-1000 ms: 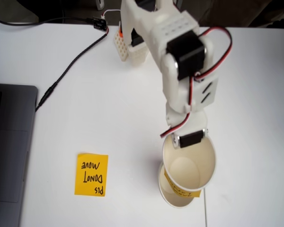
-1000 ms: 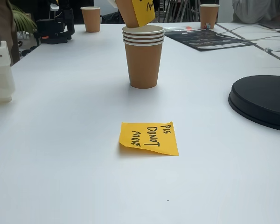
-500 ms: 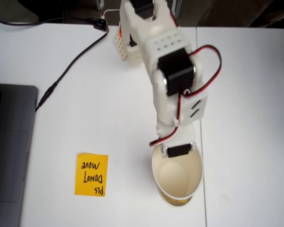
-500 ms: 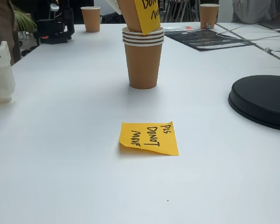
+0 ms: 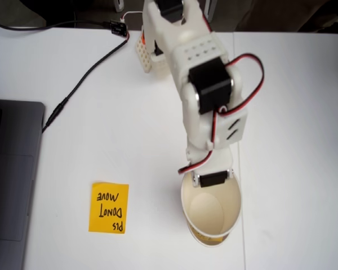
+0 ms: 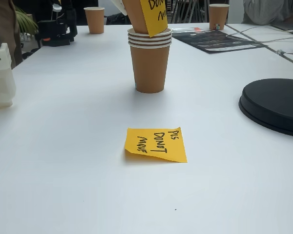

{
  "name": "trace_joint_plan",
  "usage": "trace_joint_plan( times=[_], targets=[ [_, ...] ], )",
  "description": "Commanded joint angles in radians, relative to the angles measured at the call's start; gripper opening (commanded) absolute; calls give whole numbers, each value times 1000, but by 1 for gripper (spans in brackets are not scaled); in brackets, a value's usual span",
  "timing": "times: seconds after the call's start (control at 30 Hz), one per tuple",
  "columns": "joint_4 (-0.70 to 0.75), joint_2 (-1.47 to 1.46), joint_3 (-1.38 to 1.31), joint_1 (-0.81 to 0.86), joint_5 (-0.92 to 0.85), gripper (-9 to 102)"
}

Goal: Pickup cup and make a pile of cup.

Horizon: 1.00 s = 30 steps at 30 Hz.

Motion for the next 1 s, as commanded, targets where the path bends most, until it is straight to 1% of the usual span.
trace_joint_plan(
  times=[0.0,0.1,0.4,0.7,0.97],
  targets=[
    [-11,54,-72,-43,-6,-7],
    [-9,74,-71,-63,-6,-7],
    [-6,74,-66,-52,2,-7],
    [-6,92,83,-46,5,-7],
    [-2,92,100,-46,-11,-5]
  ],
)
